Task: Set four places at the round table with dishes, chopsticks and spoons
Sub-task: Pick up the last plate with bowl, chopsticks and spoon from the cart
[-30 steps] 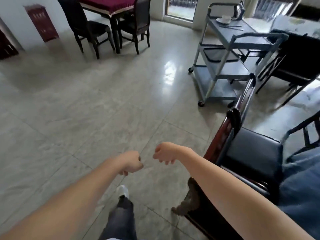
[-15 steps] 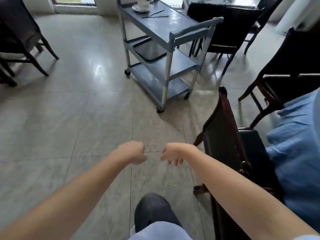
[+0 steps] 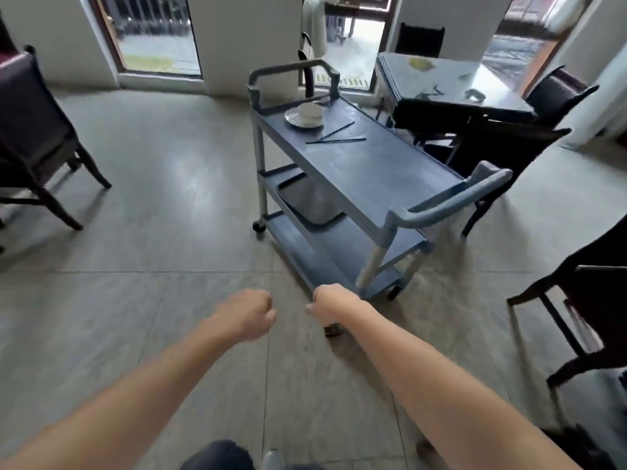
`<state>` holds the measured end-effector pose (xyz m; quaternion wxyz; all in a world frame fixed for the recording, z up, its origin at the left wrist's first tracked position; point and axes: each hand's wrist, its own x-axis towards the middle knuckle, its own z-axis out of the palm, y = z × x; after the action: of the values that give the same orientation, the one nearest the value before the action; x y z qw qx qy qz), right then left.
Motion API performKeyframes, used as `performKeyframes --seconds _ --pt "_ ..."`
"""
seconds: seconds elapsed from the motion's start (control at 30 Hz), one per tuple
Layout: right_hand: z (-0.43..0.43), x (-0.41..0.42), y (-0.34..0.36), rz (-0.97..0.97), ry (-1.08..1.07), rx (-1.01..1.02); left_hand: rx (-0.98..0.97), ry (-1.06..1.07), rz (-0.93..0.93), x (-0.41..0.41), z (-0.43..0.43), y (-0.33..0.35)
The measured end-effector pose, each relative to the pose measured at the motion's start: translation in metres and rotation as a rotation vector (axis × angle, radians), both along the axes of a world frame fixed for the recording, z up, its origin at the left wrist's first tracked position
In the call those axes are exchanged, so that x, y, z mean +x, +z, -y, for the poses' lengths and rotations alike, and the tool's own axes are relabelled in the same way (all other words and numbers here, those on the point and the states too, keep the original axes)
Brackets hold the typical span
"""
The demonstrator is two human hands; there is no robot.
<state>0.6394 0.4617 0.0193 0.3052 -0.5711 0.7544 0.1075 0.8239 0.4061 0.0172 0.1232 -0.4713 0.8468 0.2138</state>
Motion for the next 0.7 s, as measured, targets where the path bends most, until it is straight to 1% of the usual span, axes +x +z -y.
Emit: performKeyframes --seconds 0.17,0.37,0.43,0.57,0.7 --pt "0.183 -0.050 0.016 0.051 -0.071 -0.123 -0.006 0.003 -0.017 -0.054 0.185 0.001" --pt "0.378 -0.141 -0.021 0.127 -0.292 -0.103 0.066 -0.112 -0.051 -0.153 0.382 -0.028" --pt "0.439 -0.177 -0.025 0.143 -0.392 -0.141 0.046 -0.136 -0.077 -0.193 0.455 -0.022" --pt "0.542 -0.241 -0.028 0.206 -0.640 -0.227 0.057 -0.081 -0.200 -0.270 0.573 0.005" --pt "0.616 -0.286 -0.034 0.289 -1.006 -0.256 0.081 -0.105 -0.223 -0.329 0.658 0.021"
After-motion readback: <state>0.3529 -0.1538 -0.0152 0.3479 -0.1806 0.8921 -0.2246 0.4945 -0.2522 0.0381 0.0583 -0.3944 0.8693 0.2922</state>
